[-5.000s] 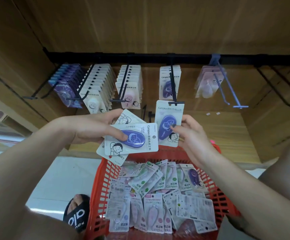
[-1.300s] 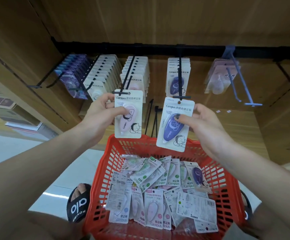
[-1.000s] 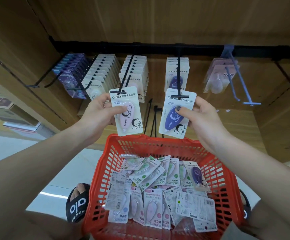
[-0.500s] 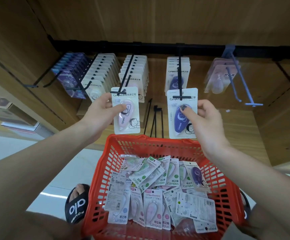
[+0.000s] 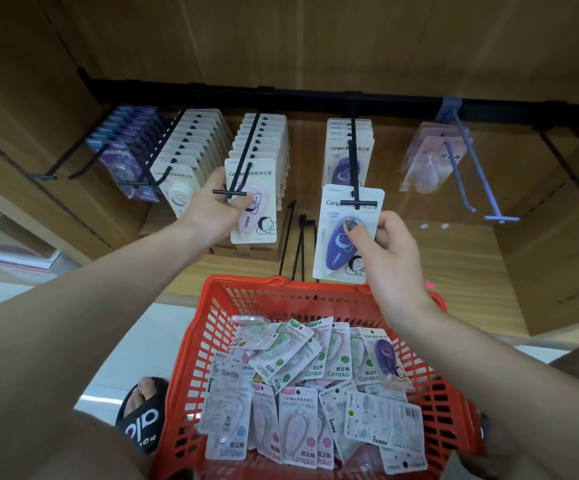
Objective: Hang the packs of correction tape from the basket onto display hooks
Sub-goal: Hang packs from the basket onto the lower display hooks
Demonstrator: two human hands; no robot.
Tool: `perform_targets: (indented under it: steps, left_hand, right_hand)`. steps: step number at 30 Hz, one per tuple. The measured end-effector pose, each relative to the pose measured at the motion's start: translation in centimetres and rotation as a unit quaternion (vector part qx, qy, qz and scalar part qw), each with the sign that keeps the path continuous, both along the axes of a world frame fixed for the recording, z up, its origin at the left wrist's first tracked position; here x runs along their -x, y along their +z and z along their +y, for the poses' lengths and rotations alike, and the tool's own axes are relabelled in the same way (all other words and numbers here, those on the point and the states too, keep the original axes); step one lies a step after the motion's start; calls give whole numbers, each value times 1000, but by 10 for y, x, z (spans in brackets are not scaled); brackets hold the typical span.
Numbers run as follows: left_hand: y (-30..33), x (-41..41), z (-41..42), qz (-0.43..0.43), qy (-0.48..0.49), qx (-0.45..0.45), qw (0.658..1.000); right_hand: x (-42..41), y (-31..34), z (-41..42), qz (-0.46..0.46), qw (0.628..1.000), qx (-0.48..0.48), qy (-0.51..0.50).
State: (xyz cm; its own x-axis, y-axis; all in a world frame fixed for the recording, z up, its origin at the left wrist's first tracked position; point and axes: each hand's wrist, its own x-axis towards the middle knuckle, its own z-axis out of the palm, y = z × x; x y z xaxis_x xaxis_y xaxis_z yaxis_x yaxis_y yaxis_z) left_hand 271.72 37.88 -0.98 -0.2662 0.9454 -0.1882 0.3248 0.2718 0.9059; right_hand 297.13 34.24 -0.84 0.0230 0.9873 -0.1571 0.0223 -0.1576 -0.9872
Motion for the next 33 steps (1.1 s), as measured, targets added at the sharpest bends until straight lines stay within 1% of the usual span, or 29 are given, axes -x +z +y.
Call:
perform_targets:
  steps: [4, 7, 12, 15, 20, 24, 26, 28, 31, 33]
  left_hand:
    - [-1, -1, 9, 50, -3, -5, 999]
    - [-4, -1, 14, 64, -2, -7, 998]
    - [-15, 4, 23, 91, -14, -8, 996]
    - [-22, 6, 29, 108, -14, -16, 994]
    - [-27, 7, 35, 181, -17, -8, 983]
    - [-31, 9, 38, 247, -23, 16, 969]
    - [-33, 11, 37, 226, -32, 27, 973]
    - [-34, 15, 30, 203, -14, 46, 978]
    - [-34, 8, 12, 223, 8, 76, 972]
    - [-33, -5, -8, 227, -4, 75, 971]
  right_hand:
    - [2, -7, -2, 4, 1000, -17, -25]
    - [1, -12, -1, -13, 999, -26, -19]
    - [1, -15, 13, -27, 999, -6, -19]
    - [0, -17, 34, -40, 999, 15, 0]
    - [4, -25, 76, -68, 998, 10, -10]
    - [6, -32, 106, -97, 994, 42, -35]
    - [5, -34, 116, -116, 992, 51, -23]
    - [4, -34, 123, -141, 989, 53, 1]
    - [-2, -33, 131, -157, 982, 97, 33]
    - [-13, -55, 144, -164, 975, 140, 48]
